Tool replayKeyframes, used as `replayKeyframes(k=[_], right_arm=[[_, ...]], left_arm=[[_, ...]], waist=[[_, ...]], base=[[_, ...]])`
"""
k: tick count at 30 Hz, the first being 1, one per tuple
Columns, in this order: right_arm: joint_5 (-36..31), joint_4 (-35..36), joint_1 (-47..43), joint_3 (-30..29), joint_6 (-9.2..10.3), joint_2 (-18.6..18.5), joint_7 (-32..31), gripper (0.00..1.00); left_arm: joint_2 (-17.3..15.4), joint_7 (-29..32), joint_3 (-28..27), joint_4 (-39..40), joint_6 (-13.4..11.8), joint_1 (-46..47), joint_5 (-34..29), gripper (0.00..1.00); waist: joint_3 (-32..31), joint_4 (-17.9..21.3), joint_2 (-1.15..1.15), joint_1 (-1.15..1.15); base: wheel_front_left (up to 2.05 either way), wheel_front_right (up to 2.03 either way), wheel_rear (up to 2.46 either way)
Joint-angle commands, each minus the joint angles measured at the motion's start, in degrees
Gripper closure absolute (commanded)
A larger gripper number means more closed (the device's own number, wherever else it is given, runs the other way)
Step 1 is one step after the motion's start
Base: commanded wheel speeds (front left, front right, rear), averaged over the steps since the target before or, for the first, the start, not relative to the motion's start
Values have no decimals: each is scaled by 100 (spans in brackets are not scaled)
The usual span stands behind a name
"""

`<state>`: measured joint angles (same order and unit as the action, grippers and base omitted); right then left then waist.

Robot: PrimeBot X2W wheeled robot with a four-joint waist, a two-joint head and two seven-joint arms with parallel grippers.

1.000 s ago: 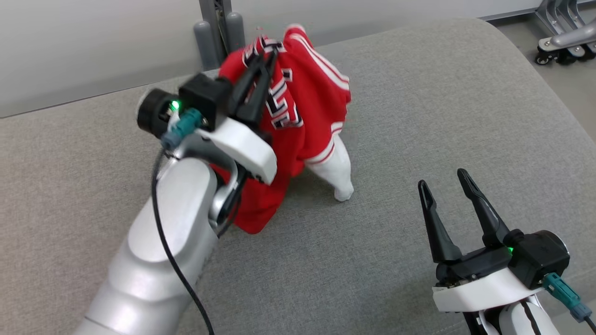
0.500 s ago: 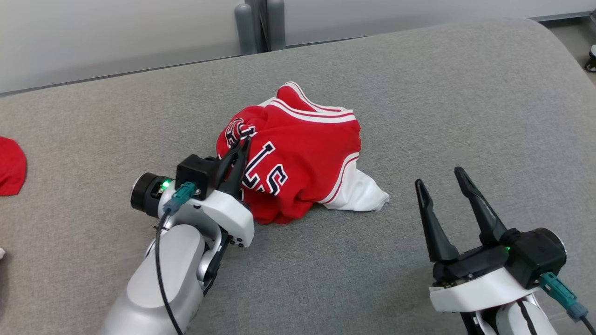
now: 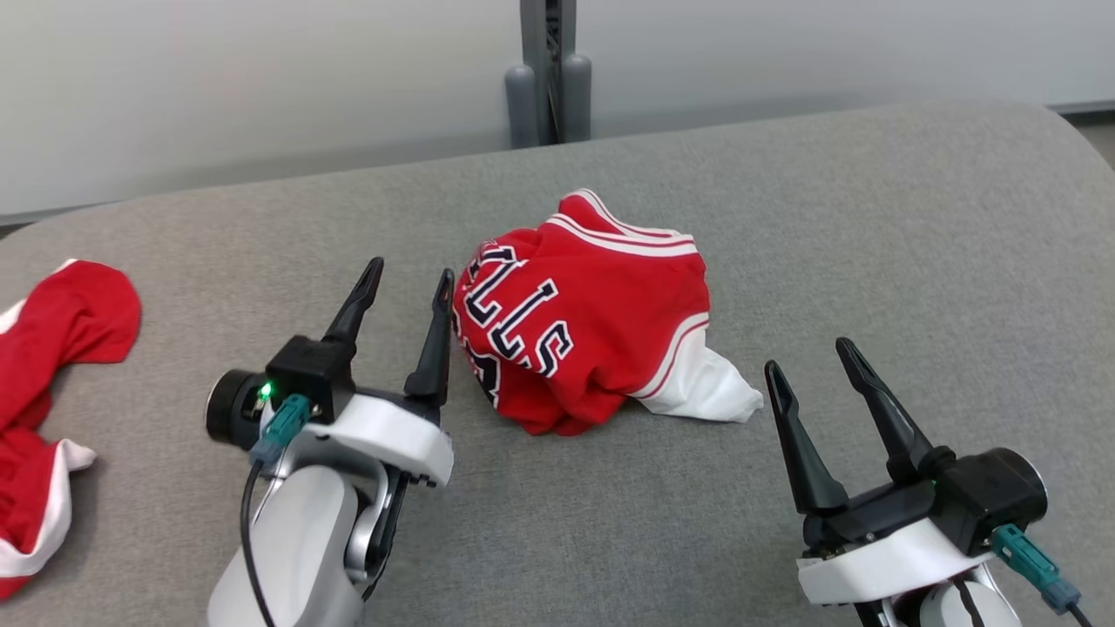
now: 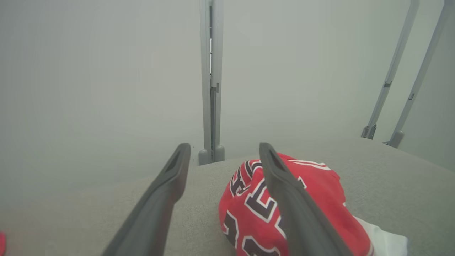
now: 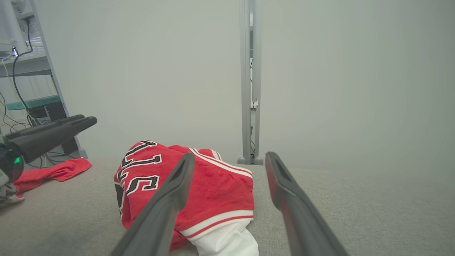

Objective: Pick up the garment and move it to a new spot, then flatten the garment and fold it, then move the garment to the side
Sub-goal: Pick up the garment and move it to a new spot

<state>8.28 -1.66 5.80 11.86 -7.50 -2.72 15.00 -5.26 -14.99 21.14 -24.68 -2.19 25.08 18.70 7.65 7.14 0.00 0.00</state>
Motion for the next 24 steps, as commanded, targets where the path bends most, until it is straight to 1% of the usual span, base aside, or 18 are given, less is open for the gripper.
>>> replayKeyframes(k=[1, 4, 7, 14, 19, 21, 24], right_arm=[[-55, -37, -72, -29, 1, -32, 31, 0], [-72, -49, -199, -106, 1, -33, 31, 0], [-83, -56, -337, -171, 1, -30, 31, 0], [-45, -196, -532, -345, 1, -31, 31, 0], [-53, -222, -660, -498, 1, -32, 31, 0], [-74, -230, -693, -533, 1, -32, 31, 0], [-62, -262, -802, -656, 1, -32, 31, 0]], left_arm=[[-61, -21, -71, 151, -79, -168, -86, 0], [-31, -23, -314, 579, -185, -601, -29, 0], [-30, -23, -531, 968, -249, -1026, -126, 0], [65, -23, -1020, 1830, -301, -1937, -462, 0], [120, -23, -1182, 2124, -324, -2424, -846, 0], [143, -23, -1238, 2204, -364, -2599, -928, 0], [168, -23, -1271, 2227, -358, -2846, -1035, 0]], waist=[[-176, -155, 0, 0], [-395, -307, 0, 0], [-579, -463, 0, 0], [-789, -773, 0, 0], [-897, -909, 0, 0], [-937, -928, 0, 0], [-1002, -964, 0, 0]], base=[[0, 0, 0], [0, 0, 0], [0, 0, 0], [0, 0, 0], [0, 0, 0], [0, 0, 0], [0, 0, 0]])
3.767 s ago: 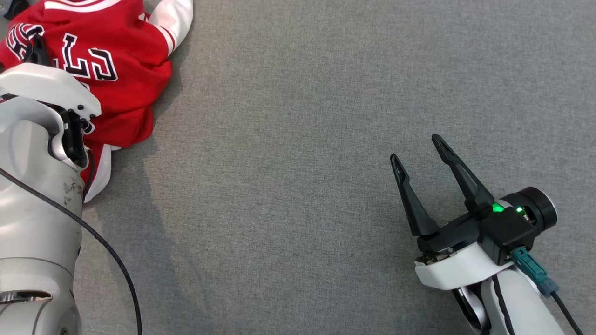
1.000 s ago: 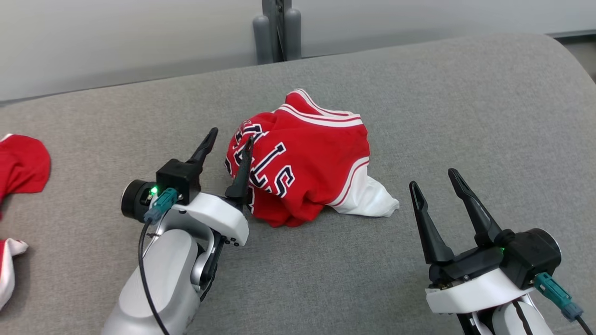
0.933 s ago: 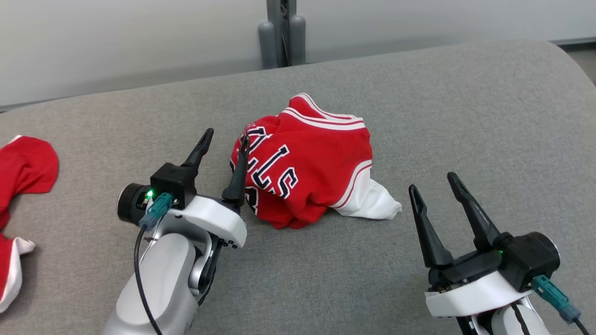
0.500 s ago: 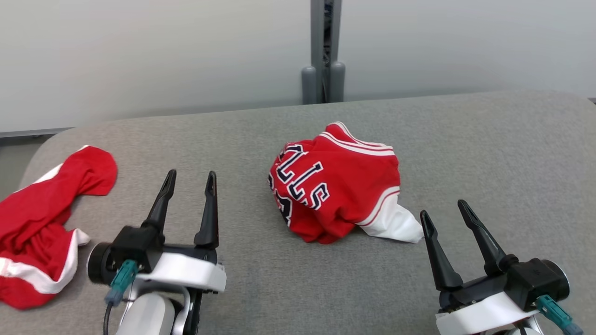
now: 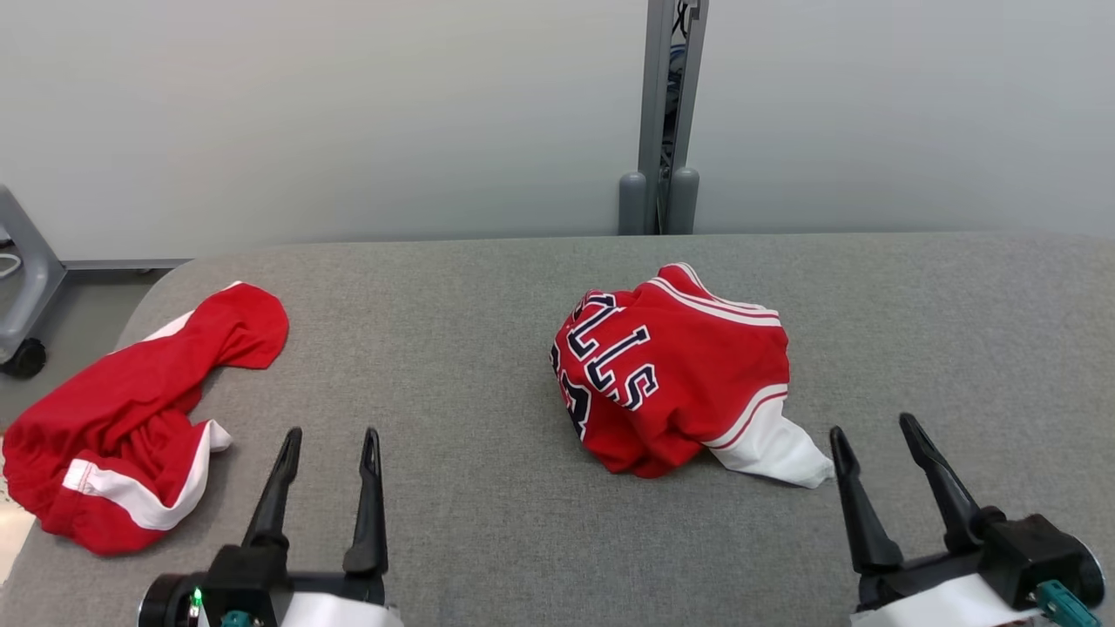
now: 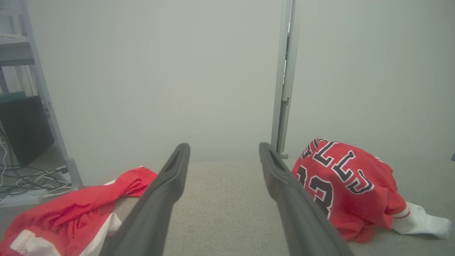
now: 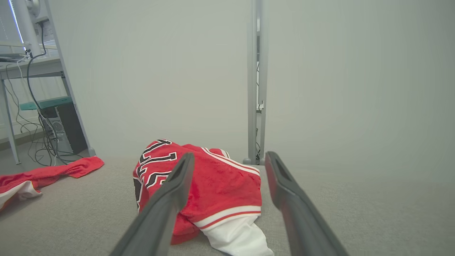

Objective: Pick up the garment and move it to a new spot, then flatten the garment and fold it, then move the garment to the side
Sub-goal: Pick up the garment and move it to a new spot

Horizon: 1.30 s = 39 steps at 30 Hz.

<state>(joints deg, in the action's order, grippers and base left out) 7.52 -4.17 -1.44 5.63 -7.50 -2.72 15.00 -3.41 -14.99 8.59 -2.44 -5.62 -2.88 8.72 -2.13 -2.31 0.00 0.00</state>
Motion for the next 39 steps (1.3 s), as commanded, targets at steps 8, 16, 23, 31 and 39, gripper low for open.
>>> replayKeyframes(k=[8, 16, 23, 31, 39], right_arm=[[-40, -26, -313, -313, 1, -31, 31, 0], [-106, -1, -306, -352, 1, -31, 31, 0], [-154, -10, -312, -295, 1, -31, 31, 0], [-92, -56, -296, -263, 1, -31, 31, 0], [-36, -115, -312, -279, 1, -31, 31, 0]], left_arm=[[30, -24, -6, -45, 31, -237, -141, 0], [40, -24, 14, -91, 107, -224, -239, 0], [43, -24, 51, -131, 24, -173, -275, 0], [43, -24, 145, -185, -54, -169, -329, 0], [44, -24, 153, -186, -78, -136, -459, 0]], waist=[[-156, -157, 0, 0], [-166, -199, 0, 0], [-139, -213, 0, 0], [-137, -174, 0, 0], [-144, -152, 0, 0]], base=[[0, 0, 0], [0, 0, 0], [0, 0, 0], [0, 0, 0], [0, 0, 0]])
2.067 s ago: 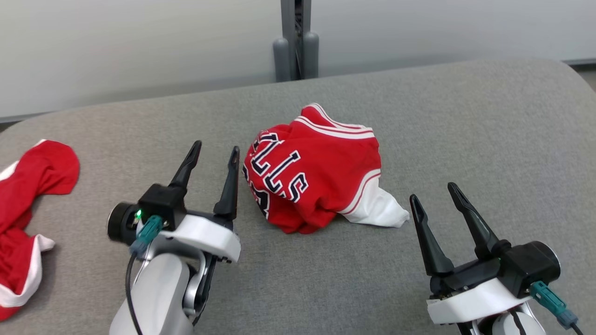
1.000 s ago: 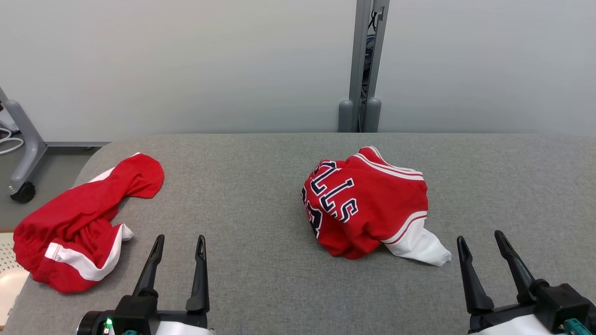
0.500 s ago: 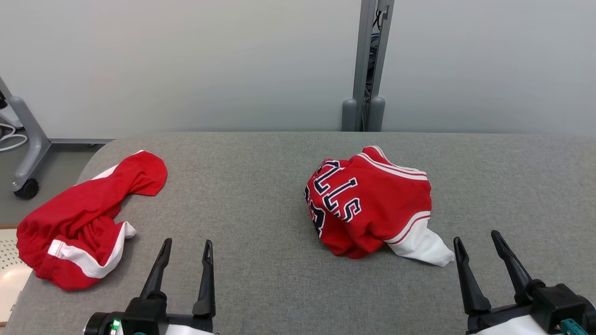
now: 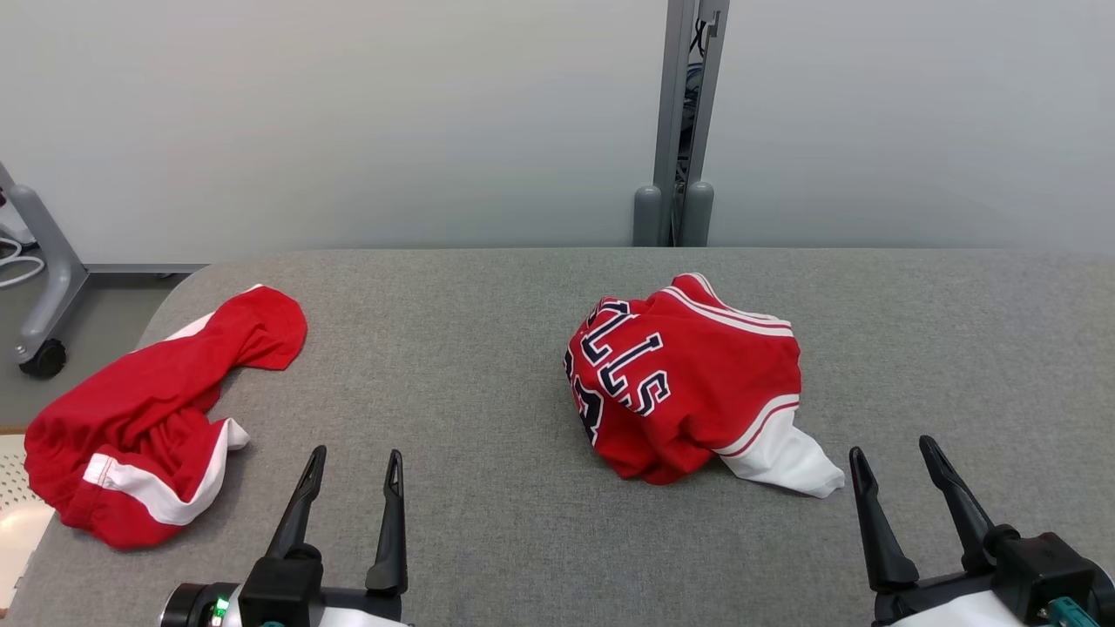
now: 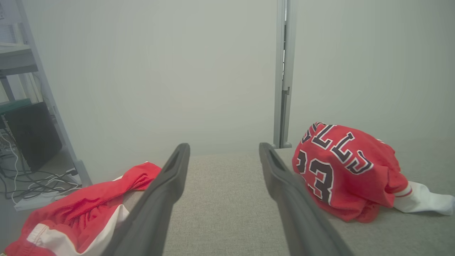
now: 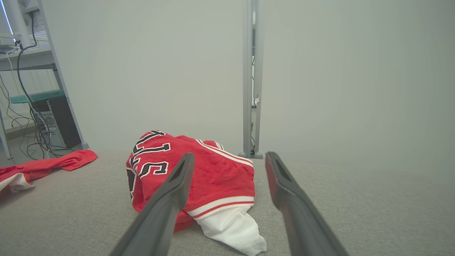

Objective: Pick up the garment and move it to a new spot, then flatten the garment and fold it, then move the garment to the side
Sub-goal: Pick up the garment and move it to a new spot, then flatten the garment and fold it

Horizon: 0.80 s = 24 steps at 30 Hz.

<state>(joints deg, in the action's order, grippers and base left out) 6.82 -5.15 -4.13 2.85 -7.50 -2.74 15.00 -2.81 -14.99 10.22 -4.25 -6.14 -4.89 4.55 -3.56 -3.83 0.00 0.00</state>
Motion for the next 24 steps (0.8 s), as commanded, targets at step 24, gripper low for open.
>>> replayKeyframes(k=[24], right_arm=[[-23, -143, 94, -58, 1, -35, 31, 0]], left_arm=[[-15, -24, 77, -110, 69, 228, -173, 0]], waist=[[73, 252, 0, 0]], base=[[0, 0, 0]])
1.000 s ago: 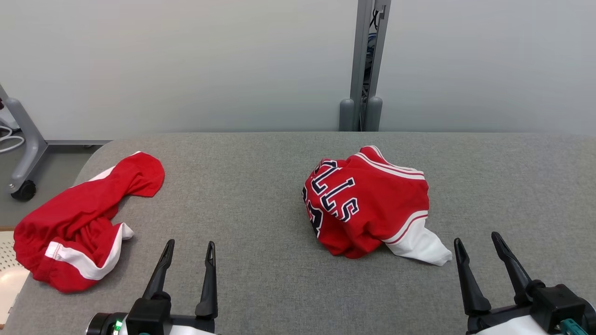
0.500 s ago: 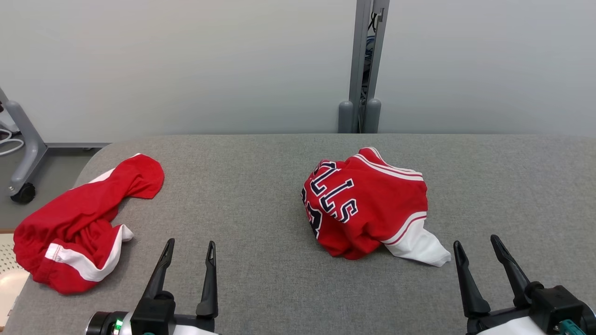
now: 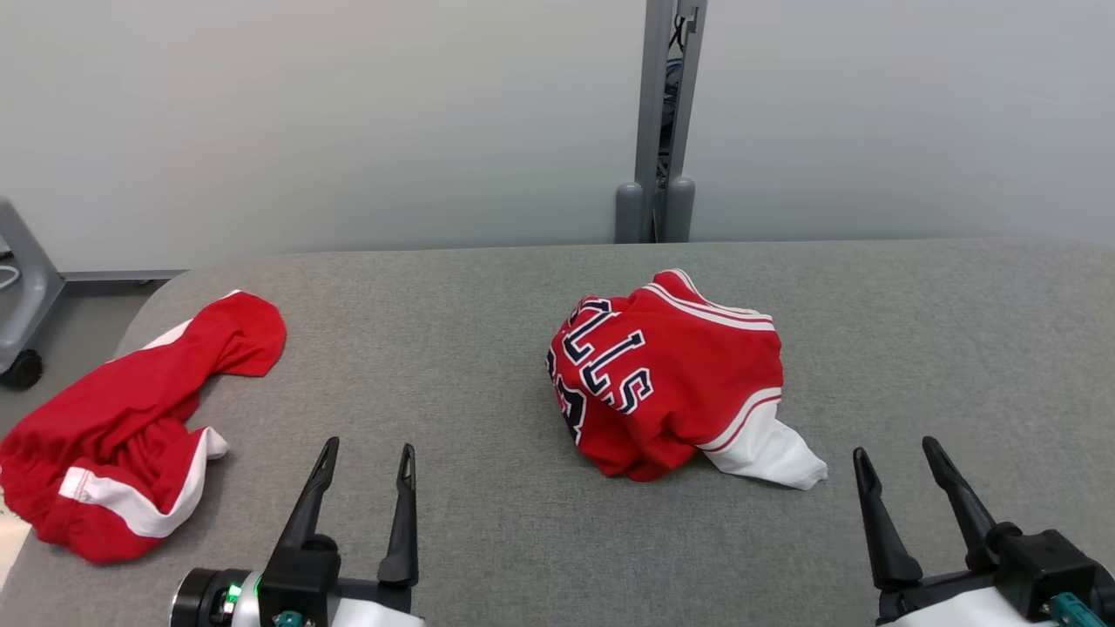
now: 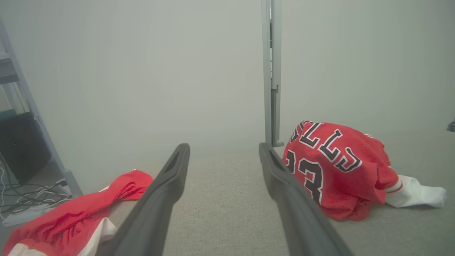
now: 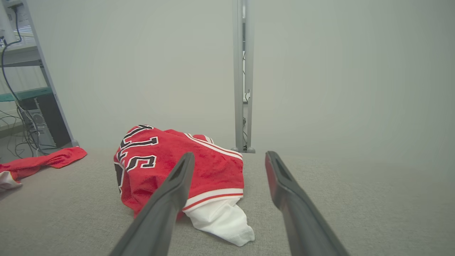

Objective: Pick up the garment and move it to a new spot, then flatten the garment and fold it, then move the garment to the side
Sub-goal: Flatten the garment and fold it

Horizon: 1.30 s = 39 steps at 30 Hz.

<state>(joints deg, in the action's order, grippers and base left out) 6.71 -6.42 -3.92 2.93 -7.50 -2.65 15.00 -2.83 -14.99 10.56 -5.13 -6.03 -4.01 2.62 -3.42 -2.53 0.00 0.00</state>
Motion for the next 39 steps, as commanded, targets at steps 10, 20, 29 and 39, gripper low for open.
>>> replayKeyframes(k=[10, 20, 29, 39], right_arm=[[-223, -130, 266, -566, 1, -43, 31, 0], [-374, -40, 562, -895, 1, -37, 31, 0], [-128, -62, 847, -818, 1, -38, 31, 0], [111, -129, 1003, -687, 1, -38, 31, 0]], left_arm=[[-15, -24, 834, -374, 391, 1032, -13, 0], [-18, 159, 2303, -1475, 801, 2575, 385, 0], [-21, 629, 3371, -2256, 841, 3731, 986, 0], [-21, 694, 3992, -3869, 665, 4448, 1616, 0]], waist=[[431, 792, 0, 0], [1035, 1520, 0, 0], [1525, 1943, 0, 0], [1787, 2327, 0, 0]], base=[[0, 0, 0], [0, 0, 0], [0, 0, 0], [0, 0, 0]])
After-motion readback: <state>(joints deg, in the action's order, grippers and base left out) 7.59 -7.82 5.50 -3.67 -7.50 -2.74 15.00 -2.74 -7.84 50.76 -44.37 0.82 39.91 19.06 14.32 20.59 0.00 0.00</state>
